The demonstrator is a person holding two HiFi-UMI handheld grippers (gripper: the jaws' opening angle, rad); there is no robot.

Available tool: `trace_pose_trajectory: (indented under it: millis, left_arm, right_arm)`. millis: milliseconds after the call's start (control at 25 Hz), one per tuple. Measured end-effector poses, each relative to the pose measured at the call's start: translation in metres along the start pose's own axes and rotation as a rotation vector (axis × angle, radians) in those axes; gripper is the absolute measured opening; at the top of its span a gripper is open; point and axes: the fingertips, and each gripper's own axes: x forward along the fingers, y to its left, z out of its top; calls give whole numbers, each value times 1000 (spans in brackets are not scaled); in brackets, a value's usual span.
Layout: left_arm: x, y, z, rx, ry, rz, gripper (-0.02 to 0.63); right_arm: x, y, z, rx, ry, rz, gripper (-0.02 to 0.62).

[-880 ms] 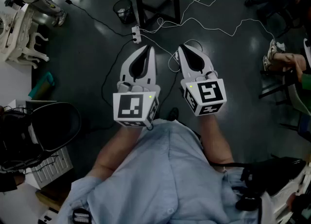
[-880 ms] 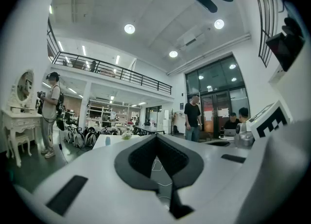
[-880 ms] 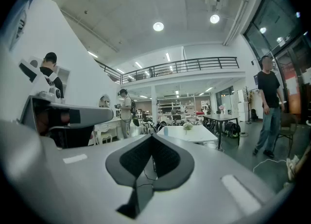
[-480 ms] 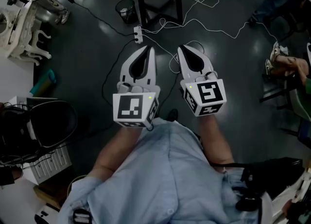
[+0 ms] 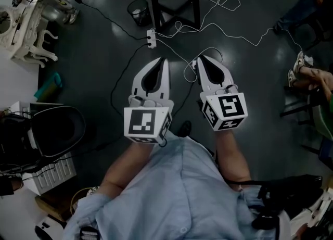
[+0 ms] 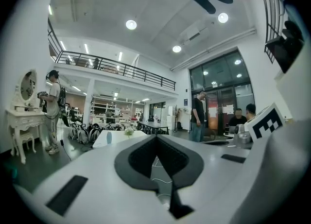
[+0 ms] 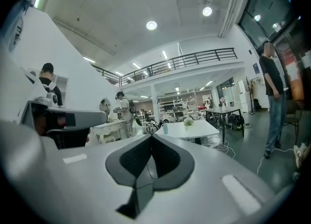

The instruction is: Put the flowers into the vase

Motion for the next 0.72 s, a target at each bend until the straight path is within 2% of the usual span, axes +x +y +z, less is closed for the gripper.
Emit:
trace_pose_trajectory:
  millis: [240,480,720]
  left_arm:
    - [34,38,-9,-22,6,-5,5]
    - [94,92,1,-42,-20,-24,5]
    - [144,153,11,-62,-26,-46,5]
  right_arm:
    - [44,-27,-4,25,21,-76,3]
    - [120,-43,7,33,24,-96,2]
    - [199,-41,28,15,21,-106,2]
